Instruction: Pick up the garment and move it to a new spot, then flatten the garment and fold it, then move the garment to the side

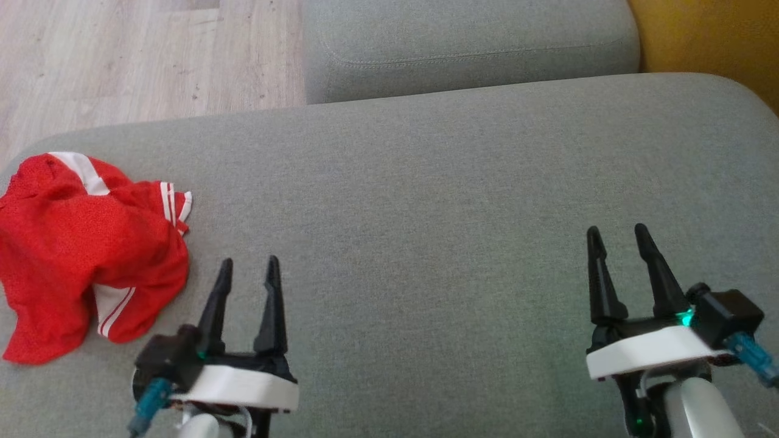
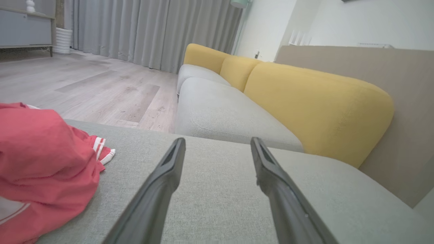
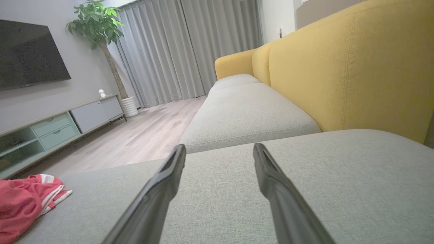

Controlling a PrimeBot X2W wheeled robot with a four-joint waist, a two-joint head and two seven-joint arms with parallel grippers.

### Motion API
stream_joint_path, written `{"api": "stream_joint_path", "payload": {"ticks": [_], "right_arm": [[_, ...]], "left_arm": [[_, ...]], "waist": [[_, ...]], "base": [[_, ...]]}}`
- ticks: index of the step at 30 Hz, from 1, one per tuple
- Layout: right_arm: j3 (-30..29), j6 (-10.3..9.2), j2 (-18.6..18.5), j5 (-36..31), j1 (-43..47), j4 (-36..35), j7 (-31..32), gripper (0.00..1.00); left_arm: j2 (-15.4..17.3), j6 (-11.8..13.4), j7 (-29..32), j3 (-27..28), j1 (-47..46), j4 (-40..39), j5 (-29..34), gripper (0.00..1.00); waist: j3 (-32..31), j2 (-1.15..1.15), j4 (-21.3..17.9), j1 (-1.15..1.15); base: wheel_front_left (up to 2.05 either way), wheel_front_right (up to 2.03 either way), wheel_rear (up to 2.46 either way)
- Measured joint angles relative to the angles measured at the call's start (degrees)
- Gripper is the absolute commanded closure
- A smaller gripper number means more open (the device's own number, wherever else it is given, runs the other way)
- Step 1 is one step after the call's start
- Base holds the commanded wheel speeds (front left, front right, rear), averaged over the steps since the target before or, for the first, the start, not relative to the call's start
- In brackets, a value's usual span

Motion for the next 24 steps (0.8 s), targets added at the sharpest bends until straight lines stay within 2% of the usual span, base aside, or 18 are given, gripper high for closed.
{"api": "stream_joint_path", "payload": {"ticks": [7, 11, 14, 24], "right_arm": [[0.6, 0.00, 0.0, -5.6, 0.0, 0.0, -1.2, 0.00], [0.5, 0.00, 0.0, -6.5, 0.0, 0.2, -2.1, 0.00], [0.5, 0.00, 0.0, -6.6, 0.0, 0.3, -2.5, 0.00], [1.7, 0.00, 0.0, 1.8, 0.2, 2.2, -4.1, 0.00]], "left_arm": [[0.8, 1.5, -1.2, -2.7, 0.0, 1.5, 4.4, 0.00], [0.7, 3.0, -2.0, -2.5, 0.0, 1.2, 5.3, 0.00], [0.4, 3.1, -2.3, -2.0, 0.0, 0.5, 5.3, 0.00], [-1.4, -0.1, -4.1, 5.1, 1.8, -1.2, 4.3, 0.00]], "waist": [[0.0, 0.00, 0.0, 0.00], [0.0, 0.00, 0.2, 0.00], [0.0, 0.00, 0.3, 0.00], [-0.2, 0.00, 0.2, 0.00]], "base": [[0.00, 0.00, 0.00], [0.00, 0.00, 0.00], [0.00, 0.00, 0.00], [0.00, 0.00, 0.00]]}}
